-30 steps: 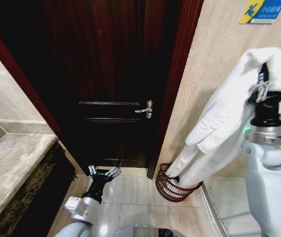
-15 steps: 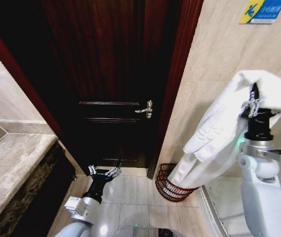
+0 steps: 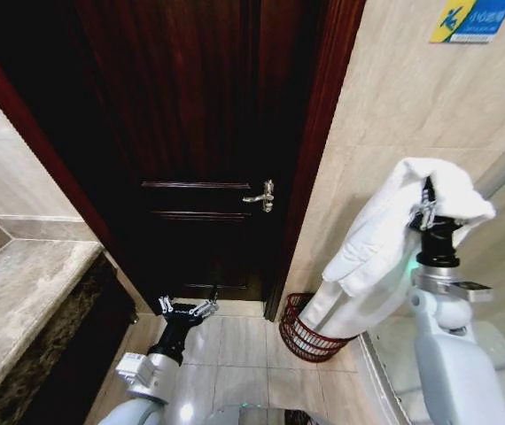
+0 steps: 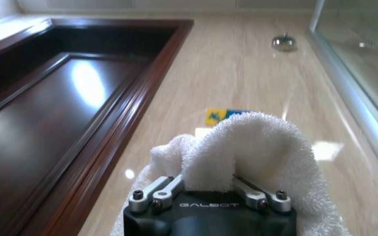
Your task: Discard the used towel into the hamper.
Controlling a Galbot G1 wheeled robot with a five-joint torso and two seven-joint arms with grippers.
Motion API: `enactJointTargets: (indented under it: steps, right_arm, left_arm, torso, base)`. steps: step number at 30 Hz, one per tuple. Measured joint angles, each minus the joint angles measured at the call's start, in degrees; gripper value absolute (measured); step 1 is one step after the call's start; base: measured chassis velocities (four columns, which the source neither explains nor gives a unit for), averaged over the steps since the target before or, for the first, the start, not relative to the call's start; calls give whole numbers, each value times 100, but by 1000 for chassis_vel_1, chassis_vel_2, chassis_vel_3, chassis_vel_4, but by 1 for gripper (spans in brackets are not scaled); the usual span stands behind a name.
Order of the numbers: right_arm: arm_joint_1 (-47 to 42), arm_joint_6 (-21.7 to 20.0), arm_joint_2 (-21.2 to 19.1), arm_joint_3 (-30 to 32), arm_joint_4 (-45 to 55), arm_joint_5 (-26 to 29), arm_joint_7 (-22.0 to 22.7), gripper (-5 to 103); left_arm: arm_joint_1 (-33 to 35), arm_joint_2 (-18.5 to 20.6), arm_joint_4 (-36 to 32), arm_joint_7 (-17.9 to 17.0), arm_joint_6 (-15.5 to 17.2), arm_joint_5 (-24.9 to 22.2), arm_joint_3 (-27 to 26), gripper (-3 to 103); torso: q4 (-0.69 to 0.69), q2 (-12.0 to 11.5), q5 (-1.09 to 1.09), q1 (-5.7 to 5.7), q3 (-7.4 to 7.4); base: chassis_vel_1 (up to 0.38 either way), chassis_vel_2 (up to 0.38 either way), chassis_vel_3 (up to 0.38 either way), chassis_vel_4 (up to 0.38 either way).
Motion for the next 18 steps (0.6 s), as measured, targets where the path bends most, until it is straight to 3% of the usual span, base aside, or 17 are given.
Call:
enactJointTargets:
  steps: [18]
  right_arm:
    - [-455,290,261,-71,-422,-44,-198,11]
  left_arm:
    - [0,0,0,0,0,0,0,100]
  torso:
    - [0,0,0,-1,0]
  base:
    - [0,0,0,0]
